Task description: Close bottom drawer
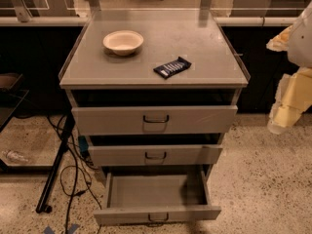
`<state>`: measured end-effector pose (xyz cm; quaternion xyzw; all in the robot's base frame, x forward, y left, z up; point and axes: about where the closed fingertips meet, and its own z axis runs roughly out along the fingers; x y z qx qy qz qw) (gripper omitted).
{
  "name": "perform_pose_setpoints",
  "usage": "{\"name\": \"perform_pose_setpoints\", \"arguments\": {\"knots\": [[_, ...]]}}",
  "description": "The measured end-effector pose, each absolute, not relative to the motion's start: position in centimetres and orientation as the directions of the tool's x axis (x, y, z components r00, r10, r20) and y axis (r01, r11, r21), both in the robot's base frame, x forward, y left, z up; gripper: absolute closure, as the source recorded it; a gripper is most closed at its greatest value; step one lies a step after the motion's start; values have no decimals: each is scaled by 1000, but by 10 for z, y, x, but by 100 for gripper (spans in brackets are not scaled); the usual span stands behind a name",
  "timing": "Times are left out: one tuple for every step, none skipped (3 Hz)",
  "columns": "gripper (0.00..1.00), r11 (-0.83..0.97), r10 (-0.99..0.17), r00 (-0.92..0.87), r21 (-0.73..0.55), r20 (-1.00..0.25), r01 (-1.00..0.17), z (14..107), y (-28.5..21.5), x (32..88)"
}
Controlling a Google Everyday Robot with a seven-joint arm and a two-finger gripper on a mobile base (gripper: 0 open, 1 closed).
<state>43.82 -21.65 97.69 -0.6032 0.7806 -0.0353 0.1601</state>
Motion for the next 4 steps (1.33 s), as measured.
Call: {"name": "perform_pose_setpoints", "arguments": {"knots": [[0, 270, -953, -221, -248, -207, -930, 977, -216, 438], [0, 268, -948, -212, -242, -236, -932, 958, -211, 426], [0, 262, -929, -186, -213, -321, -941, 916, -197, 402], [27, 263, -881, -160, -180, -446, -948, 854, -181, 377]]}}
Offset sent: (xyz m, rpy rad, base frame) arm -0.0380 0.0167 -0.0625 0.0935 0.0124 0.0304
